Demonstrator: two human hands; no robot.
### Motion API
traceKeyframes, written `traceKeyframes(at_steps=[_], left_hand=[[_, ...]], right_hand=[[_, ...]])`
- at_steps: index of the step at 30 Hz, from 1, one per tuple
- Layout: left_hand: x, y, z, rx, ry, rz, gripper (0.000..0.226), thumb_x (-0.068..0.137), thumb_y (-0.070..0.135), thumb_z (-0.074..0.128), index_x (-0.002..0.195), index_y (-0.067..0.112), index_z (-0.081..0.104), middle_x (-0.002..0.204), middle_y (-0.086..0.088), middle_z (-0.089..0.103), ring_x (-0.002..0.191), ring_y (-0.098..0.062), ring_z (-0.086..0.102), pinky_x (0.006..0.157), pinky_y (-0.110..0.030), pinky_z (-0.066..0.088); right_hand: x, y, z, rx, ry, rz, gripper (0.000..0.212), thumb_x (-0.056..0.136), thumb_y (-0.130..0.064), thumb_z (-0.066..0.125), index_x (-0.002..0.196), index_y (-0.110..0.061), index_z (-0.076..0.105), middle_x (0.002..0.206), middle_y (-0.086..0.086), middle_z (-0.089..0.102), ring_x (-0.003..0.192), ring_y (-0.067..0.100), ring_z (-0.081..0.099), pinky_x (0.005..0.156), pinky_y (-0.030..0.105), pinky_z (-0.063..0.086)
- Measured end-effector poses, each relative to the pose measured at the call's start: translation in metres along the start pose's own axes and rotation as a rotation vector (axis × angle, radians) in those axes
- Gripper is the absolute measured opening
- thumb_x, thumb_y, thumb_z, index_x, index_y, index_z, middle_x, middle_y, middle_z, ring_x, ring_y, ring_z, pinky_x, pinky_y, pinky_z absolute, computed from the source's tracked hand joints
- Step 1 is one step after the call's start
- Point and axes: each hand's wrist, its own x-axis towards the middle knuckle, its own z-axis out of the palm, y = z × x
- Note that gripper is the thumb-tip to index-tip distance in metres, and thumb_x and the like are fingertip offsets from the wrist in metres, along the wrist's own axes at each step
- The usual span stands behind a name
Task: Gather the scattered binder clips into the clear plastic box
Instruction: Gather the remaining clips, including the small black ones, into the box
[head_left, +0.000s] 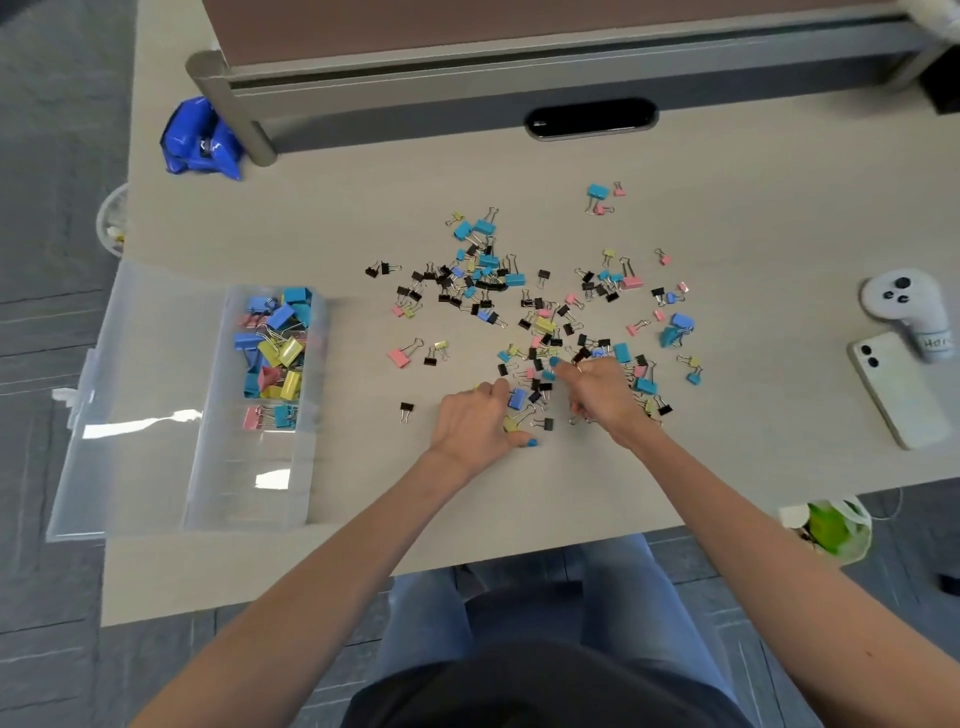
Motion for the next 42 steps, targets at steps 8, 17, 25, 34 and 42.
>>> traceKeyframes(at_steps=[8, 17, 25, 34, 42], left_hand=[[-0.005, -0.011, 0.002, 0.066, -0.010, 0.054, 0.037, 0.093, 0.044, 0.046, 0.109, 0.010, 0.046, 0.105, -0.006, 0.062, 0.088, -0.029, 0.063, 0.061, -0.030, 0.033], [-0.024, -0.052, 0.001, 0.032, 0.037, -0.015, 0.032, 0.086, 0.041, 0.047, 0.098, 0.011, 0.046, 0.097, -0.003, 0.063, 0.080, -0.031, 0.061, 0.061, -0.033, 0.039], [-0.031, -0.066, -0.005, -0.179, 0.058, -0.170, 0.018, 0.091, 0.030, 0.046, 0.097, 0.014, 0.050, 0.088, -0.001, 0.064, 0.078, -0.032, 0.059, 0.065, -0.032, 0.040], [-0.019, -0.058, -0.012, -0.941, 0.012, -0.364, 0.012, 0.087, 0.018, 0.051, 0.091, 0.025, 0.060, 0.076, 0.012, 0.062, 0.075, -0.018, 0.061, 0.079, -0.036, 0.051], [0.000, -0.037, -0.037, -1.280, -0.133, -0.439, 0.021, 0.095, 0.032, 0.051, 0.080, 0.019, 0.056, 0.073, 0.001, 0.058, 0.051, -0.007, 0.040, 0.043, -0.018, 0.021]], right_hand=[[0.001, 0.005, 0.011, -0.656, -0.126, -0.362, 0.009, 0.097, -0.028, 0.049, 0.101, -0.023, 0.056, 0.070, -0.001, 0.062, 0.059, 0.017, 0.054, 0.054, 0.028, 0.038], [-0.006, -0.009, 0.039, -1.032, -0.155, -0.480, 0.042, 0.090, -0.036, 0.062, 0.115, -0.009, 0.043, 0.098, 0.011, 0.066, 0.085, 0.031, 0.063, 0.063, 0.031, 0.040], [-0.005, -0.002, 0.042, -1.081, -0.109, -0.513, 0.041, 0.093, -0.033, 0.058, 0.116, -0.003, 0.043, 0.109, 0.013, 0.061, 0.094, 0.031, 0.063, 0.064, 0.031, 0.037], [-0.001, 0.000, 0.043, -1.068, -0.118, -0.557, 0.040, 0.091, -0.030, 0.061, 0.116, -0.005, 0.043, 0.119, 0.012, 0.054, 0.094, 0.031, 0.061, 0.063, 0.031, 0.036], [0.010, 0.001, 0.024, -0.144, -0.022, -0.295, 0.006, 0.091, -0.015, 0.061, 0.085, -0.014, 0.062, 0.076, -0.003, 0.056, 0.060, 0.007, 0.046, 0.055, 0.022, 0.038]])
